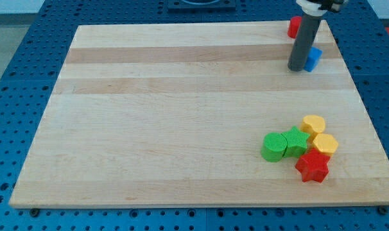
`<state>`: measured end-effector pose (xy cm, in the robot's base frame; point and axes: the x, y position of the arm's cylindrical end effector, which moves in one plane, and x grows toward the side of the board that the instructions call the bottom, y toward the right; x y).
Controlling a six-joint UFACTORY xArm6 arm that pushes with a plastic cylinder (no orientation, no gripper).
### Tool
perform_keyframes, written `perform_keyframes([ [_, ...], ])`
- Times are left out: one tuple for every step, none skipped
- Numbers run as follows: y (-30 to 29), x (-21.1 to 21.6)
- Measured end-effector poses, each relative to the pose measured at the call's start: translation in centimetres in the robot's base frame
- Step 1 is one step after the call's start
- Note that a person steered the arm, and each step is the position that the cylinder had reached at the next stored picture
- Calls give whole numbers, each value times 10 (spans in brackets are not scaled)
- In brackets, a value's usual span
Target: Move your arm to the green circle
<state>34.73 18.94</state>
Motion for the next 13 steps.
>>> perform_keyframes([
  [-25, 20],
  [-56, 35],
  [-70, 36],
  [-81, 36],
  [-87, 36],
  [-97, 37],
  [-125, 41],
  [-141, 65],
  [-142, 106],
  [-147, 143],
  [-149, 182],
  [-144, 224],
  [-114, 238],
])
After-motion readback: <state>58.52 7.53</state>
